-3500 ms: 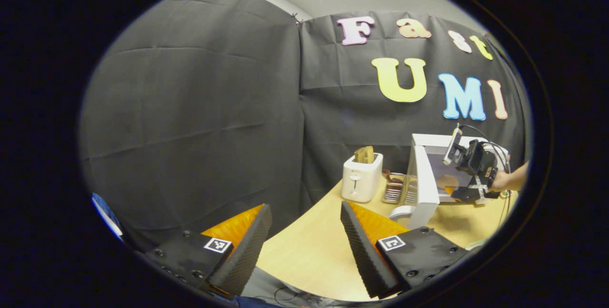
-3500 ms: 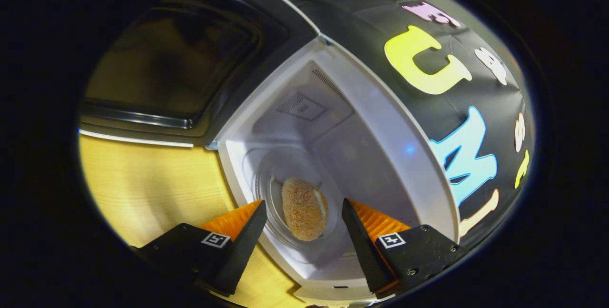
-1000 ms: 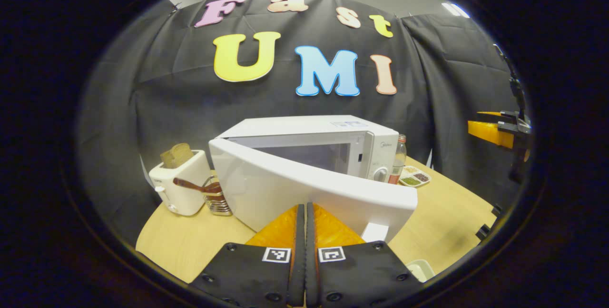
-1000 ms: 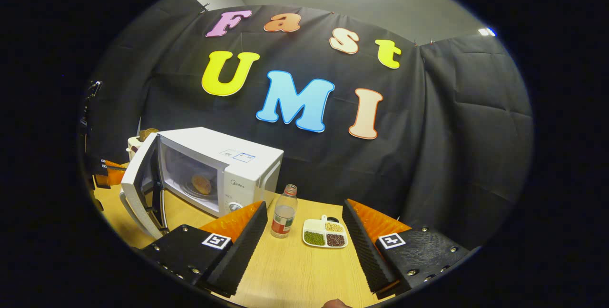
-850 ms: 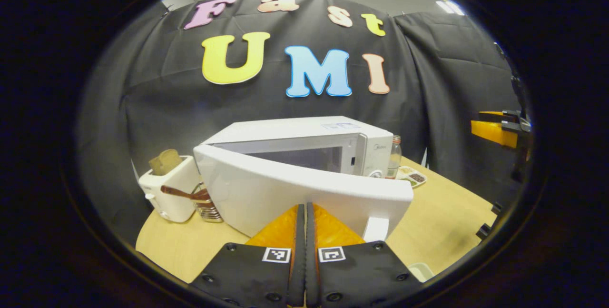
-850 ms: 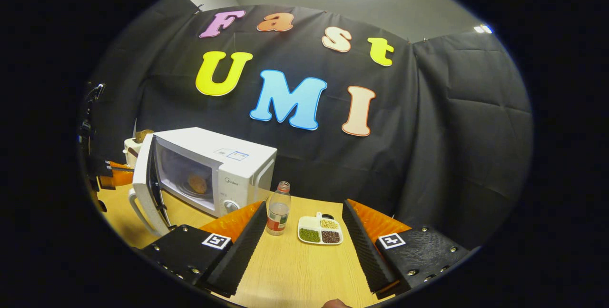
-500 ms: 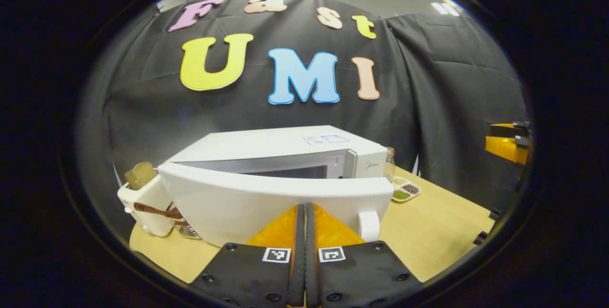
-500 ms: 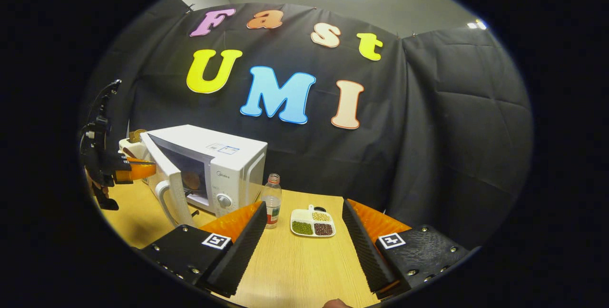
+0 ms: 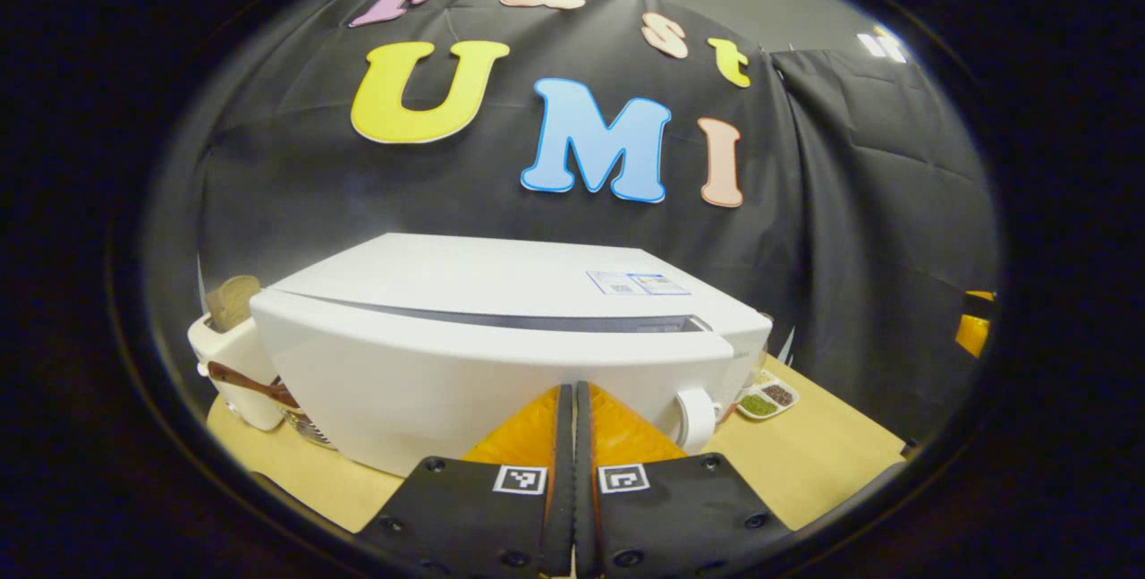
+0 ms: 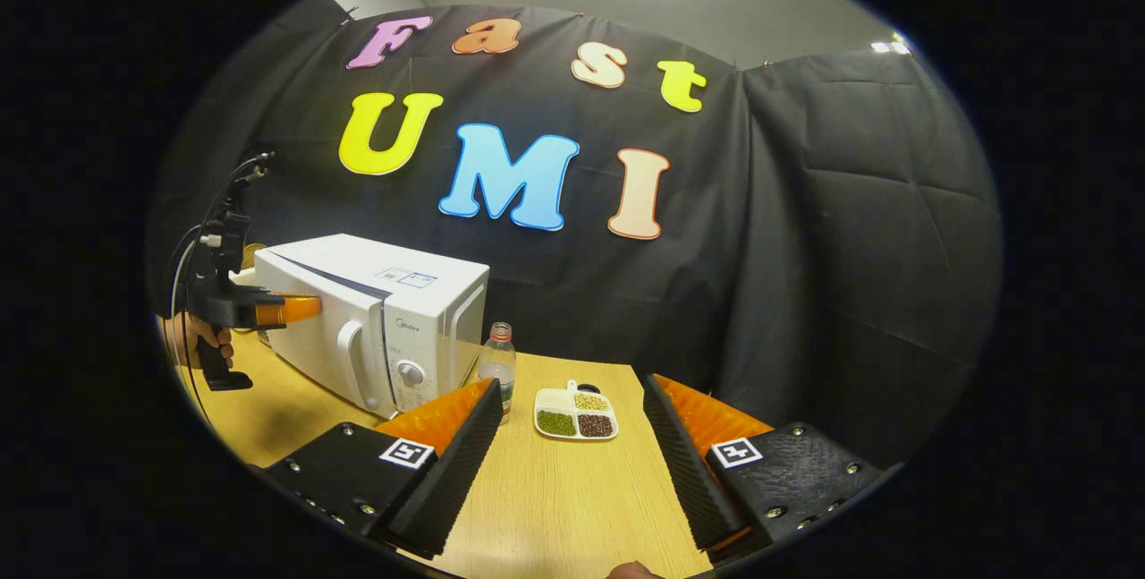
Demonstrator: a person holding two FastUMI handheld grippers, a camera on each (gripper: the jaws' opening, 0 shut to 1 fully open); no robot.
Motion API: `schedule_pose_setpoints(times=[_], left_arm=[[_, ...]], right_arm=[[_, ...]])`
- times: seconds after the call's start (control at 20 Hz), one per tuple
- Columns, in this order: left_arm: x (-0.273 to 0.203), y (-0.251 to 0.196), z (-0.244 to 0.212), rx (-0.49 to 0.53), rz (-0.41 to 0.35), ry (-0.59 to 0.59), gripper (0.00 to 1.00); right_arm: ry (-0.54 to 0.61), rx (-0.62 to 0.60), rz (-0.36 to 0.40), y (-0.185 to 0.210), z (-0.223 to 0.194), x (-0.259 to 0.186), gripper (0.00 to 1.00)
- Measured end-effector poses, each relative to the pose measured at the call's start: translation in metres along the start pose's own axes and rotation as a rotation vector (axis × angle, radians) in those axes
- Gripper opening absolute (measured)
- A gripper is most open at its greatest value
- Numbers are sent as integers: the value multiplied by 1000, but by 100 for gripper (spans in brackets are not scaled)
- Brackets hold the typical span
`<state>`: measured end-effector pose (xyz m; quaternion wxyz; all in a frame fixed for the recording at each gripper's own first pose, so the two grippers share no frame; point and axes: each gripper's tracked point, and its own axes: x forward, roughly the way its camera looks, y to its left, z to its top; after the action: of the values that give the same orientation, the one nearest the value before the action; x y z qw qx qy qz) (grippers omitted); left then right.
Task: Open the microwave oven with the left hand, put the food in, and close the microwave oven.
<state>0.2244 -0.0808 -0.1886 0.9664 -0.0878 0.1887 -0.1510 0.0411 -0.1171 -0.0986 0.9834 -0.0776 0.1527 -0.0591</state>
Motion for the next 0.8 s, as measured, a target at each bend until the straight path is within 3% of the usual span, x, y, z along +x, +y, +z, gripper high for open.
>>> schedule_pose_setpoints(times=[0.25, 0.55, 0.8], left_arm=[[6, 5, 5, 7, 30, -17, 7], [9, 7, 5, 71, 63, -15, 7], [17, 6, 9, 112, 165, 14, 8]], right_arm=[[-6, 1, -14, -10, 0, -5, 97], [-15, 14, 26, -6, -1, -5, 97], [-31, 17, 84, 3, -5, -20, 97]])
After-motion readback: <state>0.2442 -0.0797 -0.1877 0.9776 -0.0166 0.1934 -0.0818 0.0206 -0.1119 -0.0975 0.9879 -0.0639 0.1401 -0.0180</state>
